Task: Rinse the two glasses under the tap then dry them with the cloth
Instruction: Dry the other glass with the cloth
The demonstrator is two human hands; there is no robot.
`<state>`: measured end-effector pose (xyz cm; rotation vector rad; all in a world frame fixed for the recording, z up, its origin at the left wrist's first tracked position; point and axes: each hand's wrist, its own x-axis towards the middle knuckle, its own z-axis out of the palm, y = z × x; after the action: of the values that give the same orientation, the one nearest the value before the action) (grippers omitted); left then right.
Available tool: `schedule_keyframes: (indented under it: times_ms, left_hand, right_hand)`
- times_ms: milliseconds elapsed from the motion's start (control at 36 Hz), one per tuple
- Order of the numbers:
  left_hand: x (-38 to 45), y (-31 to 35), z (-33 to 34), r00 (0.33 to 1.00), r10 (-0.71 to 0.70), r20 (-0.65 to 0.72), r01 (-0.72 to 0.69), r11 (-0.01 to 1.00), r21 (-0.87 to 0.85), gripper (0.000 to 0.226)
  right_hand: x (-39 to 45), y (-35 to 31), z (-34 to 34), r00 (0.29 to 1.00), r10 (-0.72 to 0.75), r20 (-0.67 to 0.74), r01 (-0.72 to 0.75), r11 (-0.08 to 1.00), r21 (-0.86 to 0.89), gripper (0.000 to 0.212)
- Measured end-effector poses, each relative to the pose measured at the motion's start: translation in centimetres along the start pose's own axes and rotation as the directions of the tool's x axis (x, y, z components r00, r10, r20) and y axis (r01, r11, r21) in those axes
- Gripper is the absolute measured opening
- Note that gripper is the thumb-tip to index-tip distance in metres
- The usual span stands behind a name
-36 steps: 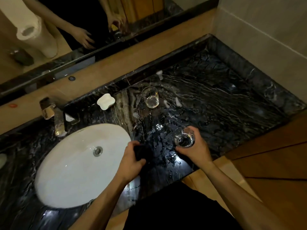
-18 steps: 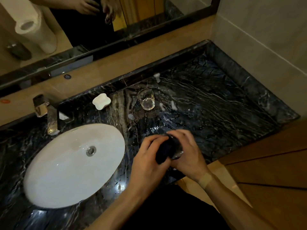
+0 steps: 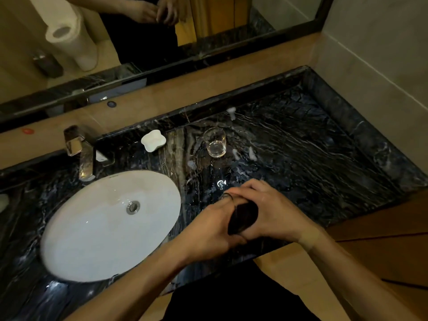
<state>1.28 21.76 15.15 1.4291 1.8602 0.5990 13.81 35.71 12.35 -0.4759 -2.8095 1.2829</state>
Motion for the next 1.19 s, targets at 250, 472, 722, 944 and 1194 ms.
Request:
schedule_keyframes:
  times_ms: [250, 472, 722, 944, 1194]
  left_hand:
    - [-0.6, 0.1, -2.1, 0.973, -0.223, -0.063, 0.133, 0.759, -0.638, 0.046]
    - [-1.3, 0.4, -2.5, 0.983, -0.185, 0.0, 0.164, 0.87, -0.466, 0.068]
    - [-1.7, 1.4, -0.4, 0.908, -0.21, -0.363, 0.043, 0.908, -0.417, 0.061]
    - [-1.6, -0.6, -0.1, 0.936, 0.205, -0.287, -0.202, 0.979, 0.039, 0.058]
    - [-1.2, -2.3, -1.6, 0.925, 0.308, -0.221, -0.248, 0.932, 0.264, 0.053]
  right_hand:
    - [0.6, 0.0, 0.1, 0.992, 0.074, -0.105, 0.011, 0.767, 0.642, 0.076]
    - [0.5, -1.0, 3.0, 0.911, 0.285, -0.298, 0.113, 0.523, 0.845, 0.046]
    - [1.1, -4.1, 3.4, 0.773, 0.55, -0.316, -0.024, 0.523, 0.852, 0.032]
    - [1.5, -4.2, 1.2, 0.75, 0.642, 0.159, -0.43, 0.291, 0.854, 0.041]
    - [1.3, -3.0, 0.1, 0.882, 0.285, 0.376, -0.435, 0.18, 0.882, 0.053]
